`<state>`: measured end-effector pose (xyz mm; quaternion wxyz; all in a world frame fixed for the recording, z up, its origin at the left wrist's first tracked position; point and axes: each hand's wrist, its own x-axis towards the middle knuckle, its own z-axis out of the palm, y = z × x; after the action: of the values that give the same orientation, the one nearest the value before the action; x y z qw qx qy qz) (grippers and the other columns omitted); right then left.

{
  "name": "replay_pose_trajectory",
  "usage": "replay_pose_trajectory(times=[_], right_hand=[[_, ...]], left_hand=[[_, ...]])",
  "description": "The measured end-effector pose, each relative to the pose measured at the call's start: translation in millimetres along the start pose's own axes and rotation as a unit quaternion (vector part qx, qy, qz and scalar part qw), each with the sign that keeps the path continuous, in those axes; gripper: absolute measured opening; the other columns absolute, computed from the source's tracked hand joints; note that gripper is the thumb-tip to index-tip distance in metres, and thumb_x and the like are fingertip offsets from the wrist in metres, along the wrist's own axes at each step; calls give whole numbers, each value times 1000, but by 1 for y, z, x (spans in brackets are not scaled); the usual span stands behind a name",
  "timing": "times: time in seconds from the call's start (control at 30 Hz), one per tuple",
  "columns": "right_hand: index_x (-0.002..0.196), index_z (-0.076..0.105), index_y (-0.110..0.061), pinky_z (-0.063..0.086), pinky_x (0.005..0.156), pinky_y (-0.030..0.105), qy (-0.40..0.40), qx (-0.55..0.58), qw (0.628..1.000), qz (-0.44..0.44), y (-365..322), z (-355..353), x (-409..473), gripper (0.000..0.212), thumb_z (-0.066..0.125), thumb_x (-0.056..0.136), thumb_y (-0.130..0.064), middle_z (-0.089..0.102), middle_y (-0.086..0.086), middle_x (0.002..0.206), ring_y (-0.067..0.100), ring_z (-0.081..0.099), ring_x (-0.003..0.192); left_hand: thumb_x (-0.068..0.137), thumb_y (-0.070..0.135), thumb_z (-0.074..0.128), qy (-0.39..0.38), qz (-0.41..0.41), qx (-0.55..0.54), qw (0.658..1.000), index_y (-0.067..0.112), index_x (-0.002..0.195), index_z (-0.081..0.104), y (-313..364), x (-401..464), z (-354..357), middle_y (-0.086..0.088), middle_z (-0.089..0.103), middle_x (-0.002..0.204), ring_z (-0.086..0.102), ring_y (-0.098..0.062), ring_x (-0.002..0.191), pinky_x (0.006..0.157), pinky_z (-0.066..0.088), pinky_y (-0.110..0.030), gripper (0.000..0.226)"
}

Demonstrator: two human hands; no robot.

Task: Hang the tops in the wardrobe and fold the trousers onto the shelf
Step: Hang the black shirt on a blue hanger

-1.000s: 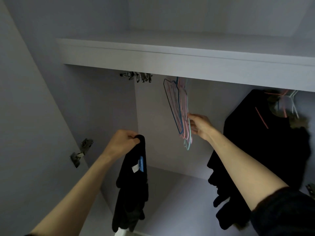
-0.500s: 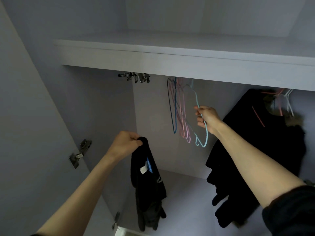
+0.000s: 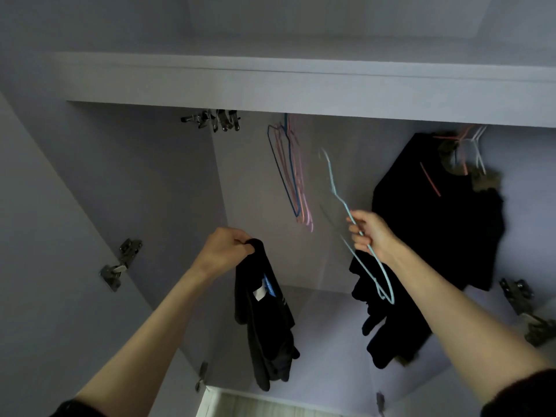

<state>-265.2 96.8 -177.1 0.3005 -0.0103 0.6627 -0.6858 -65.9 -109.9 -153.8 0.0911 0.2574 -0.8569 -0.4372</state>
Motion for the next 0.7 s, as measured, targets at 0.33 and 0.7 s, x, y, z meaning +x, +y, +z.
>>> replay_pose_trajectory(times=[0.33, 0.7], right_hand=[[87, 56, -15, 46, 57, 27, 60, 23, 998, 24, 79, -42, -30, 39, 51, 89, -54, 44, 2, 58, 14, 49, 52], [56, 28, -20, 22, 36, 21, 180, -67, 981, 11, 112, -60, -28, 57, 54, 85, -62, 25, -5, 45, 8, 23, 36]], left_hand=[[83, 4, 59, -24, -12, 47, 999, 5, 81, 71, -10, -4, 20, -6, 64, 76, 55, -12, 73, 66, 41, -20, 12], [82, 3, 60, -44, -25, 40, 998, 11, 78, 70, -20, -2, 30, -3, 66, 75, 57, -11, 72, 68, 42, -21, 13]])
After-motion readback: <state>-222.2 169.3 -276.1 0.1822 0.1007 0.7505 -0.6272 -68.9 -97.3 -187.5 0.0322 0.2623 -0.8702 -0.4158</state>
